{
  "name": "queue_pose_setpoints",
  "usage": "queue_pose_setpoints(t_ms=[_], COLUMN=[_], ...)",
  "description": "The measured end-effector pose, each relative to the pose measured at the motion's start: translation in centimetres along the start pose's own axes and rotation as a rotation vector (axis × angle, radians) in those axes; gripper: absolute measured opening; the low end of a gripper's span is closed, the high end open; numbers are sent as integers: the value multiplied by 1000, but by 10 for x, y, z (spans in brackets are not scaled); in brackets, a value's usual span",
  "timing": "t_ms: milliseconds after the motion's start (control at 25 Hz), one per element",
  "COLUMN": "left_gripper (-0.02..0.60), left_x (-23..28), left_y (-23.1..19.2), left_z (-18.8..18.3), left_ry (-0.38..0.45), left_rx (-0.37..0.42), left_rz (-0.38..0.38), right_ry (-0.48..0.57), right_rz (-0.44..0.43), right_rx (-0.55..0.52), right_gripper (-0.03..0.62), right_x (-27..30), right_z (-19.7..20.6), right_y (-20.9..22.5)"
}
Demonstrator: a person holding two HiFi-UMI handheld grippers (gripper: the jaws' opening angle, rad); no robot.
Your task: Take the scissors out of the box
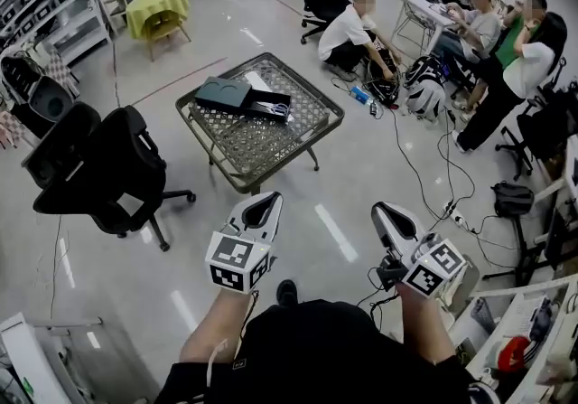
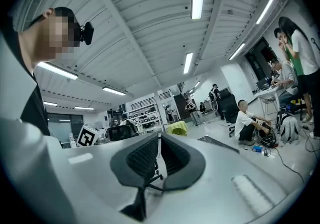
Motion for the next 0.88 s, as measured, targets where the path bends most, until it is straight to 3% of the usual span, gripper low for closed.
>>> queue_pose_setpoints(t_ms=[240,320,480,680,880], left_gripper=[8,8,8,8,8], left_x=[13,15,22,43,84], left_y=[-37,-41,-59,-80,-98], left_z=[7,17,31,32,26], left_ry=[-18,-39,-92,-69,-100], left_rx=[-103,-137,-124,-265,-265], left_rz=[34,19,-42,-33,-56], right_ry=[-96,-152,-193,-224,-258], right_rz=[-20,-22,-56,-111,-146], right_rx=[103,134,146,145,142], right_gripper=[28,28,28,26,26], right_x=[49,57,85,121,158], right_z=[30,42,50,46,43], right_y=[6,13,27,43,80])
Point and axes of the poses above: the fingertips, and each gripper's own axes: x forward along the fingers, y to its right, z out of its underside, the point moved 4 cm from there along -x, backward along the fingers, and after that the axes turned 3 degrees about -y, right-handed, at the moved point
